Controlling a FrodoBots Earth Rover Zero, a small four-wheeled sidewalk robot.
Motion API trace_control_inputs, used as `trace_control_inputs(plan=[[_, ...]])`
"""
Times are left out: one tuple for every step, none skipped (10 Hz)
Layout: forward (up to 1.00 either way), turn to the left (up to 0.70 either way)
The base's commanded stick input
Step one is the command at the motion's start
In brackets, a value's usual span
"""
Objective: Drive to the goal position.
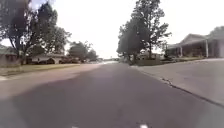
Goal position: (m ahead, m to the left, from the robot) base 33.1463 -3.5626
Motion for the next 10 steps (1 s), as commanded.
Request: trace_control_inputs(plan=[[1.0,0.0],[1.0,0.0],[1.0,0.0],[1.0,0.0],[1.0,0.0],[1.0,0.0],[1.0,0.0],[1.0,0.0],[1.0,-0.28],[1.0,-0.4]])
